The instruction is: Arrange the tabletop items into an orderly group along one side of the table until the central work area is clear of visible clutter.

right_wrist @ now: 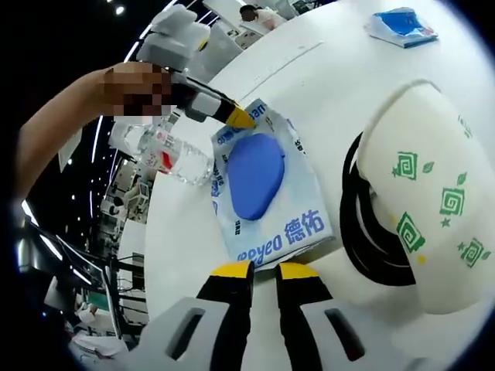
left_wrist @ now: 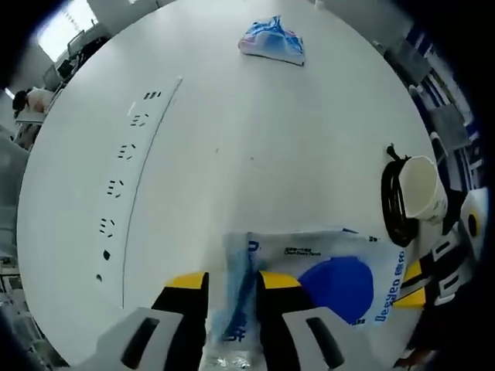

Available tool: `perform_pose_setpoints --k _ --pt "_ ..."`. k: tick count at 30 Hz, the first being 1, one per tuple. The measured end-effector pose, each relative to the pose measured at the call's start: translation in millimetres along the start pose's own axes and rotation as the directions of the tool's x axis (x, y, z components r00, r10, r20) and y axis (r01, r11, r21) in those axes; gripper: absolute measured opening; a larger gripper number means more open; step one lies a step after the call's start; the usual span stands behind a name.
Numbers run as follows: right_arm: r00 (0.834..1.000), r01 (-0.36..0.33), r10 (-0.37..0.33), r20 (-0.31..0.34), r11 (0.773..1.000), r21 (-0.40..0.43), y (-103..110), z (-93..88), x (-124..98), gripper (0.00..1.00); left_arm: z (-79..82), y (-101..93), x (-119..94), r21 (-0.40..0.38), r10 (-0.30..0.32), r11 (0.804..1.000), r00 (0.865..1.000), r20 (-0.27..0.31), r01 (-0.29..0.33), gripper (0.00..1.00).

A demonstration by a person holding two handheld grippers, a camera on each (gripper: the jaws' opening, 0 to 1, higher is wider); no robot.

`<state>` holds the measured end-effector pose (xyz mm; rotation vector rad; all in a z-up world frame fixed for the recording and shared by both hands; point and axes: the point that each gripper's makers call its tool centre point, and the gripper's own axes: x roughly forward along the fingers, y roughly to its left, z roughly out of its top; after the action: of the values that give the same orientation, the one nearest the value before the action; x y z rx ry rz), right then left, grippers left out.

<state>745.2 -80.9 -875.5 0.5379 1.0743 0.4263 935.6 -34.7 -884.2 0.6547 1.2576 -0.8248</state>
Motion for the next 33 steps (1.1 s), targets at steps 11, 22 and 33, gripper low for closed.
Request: perform_pose_setpoints --k 11,22,33 --pt "1.0 0.003 -0.002 0.009 0.998 -0.056 3 1.2 -5 0.01 -2.9 -9.1 -5 0.093 0.021 0.996 1.0 -0.021 -0.019 0.01" --pt "0.999 -0.013 0.017 0.048 0.996 -0.083 14 5.8 -28 0.0 -5.6 -16.8 -23 0.093 0.032 0.995 0.998 -0.046 -0.027 0.0" --pt "0.992 -0.031 0.046 0.117 0.992 -0.122 17 19.8 -58 0.0 4.1 -25.4 -50 0.093 0.083 0.992 0.996 -0.016 -0.082 0.0"
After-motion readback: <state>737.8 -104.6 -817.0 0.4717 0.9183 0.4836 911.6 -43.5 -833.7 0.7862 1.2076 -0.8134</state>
